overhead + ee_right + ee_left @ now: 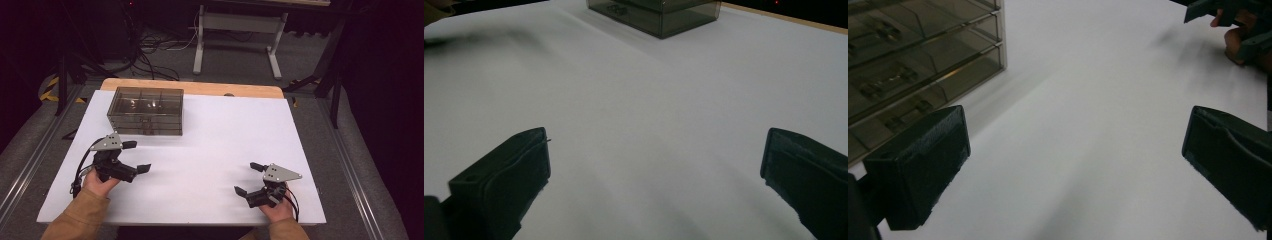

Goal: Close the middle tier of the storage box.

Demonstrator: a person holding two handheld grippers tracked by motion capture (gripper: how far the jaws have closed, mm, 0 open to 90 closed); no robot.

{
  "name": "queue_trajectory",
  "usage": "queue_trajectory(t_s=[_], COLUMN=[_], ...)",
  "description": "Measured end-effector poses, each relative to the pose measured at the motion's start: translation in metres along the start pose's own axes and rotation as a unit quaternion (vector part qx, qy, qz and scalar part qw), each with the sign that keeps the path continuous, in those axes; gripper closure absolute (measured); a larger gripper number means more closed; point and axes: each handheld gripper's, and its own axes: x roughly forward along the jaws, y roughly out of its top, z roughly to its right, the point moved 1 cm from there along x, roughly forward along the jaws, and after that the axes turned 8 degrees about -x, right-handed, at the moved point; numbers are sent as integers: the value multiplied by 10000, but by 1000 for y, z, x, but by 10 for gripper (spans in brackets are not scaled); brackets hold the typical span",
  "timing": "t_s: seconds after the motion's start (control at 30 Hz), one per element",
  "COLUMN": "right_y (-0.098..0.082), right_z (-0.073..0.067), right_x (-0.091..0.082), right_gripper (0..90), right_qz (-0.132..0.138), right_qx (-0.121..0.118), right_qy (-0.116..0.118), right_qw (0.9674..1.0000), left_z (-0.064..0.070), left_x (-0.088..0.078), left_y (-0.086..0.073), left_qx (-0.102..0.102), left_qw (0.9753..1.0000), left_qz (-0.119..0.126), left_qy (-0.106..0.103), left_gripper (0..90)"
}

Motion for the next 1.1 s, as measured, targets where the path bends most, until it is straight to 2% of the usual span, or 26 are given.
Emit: queue_trajectory(t_s=[0.1,0.2,0.27,0.33,0.37,0.43,0.57,0.63,0.67,0.9,1.03,1.1], right_y=[0,0,0,-1,0,0,0,0,0,0,0,0], right_z=[0,0,0,-1,-1,-1,-1,-1,-1,-1,-1,-1], right_x=[0,-1,-1,-1,-1,-1,-1,-1,-1,-1,-1,-1], right_gripper=[1,1,1,1,1,1,1,1,1,1,1,1], right_qz=[-3,8,11,21,12,9,6,13,16,28,33,31], right_qx=[-2,4,-2,2,2,0,-10,-10,-10,-18,-13,-17], right_qy=[-9,-8,-9,-4,-3,-1,10,14,15,35,46,45], right_qw=[10000,10000,10000,10000,10000,10000,10000,10000,10000,10000,10000,10000], left_z=[4,7,8,9,11,12,13,13,14,19,20,18], left_x=[5,7,9,10,9,9,10,11,12,16,15,15], left_y=[-5,-9,-13,-15,-18,-20,-28,-32,-35,-44,-47,-48], left_qx=[118,161,68,70,132,200,139,213,147,239,246,173], left_qw=[9998,9998,10000,10000,9998,9995,9997,9995,9997,9996,9997,9998], left_qz=[-187,-111,-21,-23,88,142,118,145,147,-120,-59,-8], left_qy=[-11,17,-41,17,157,206,141,160,115,35,-14,-48], left_gripper=[6,2,2,2,3,4,4,4,4,3,3,2])
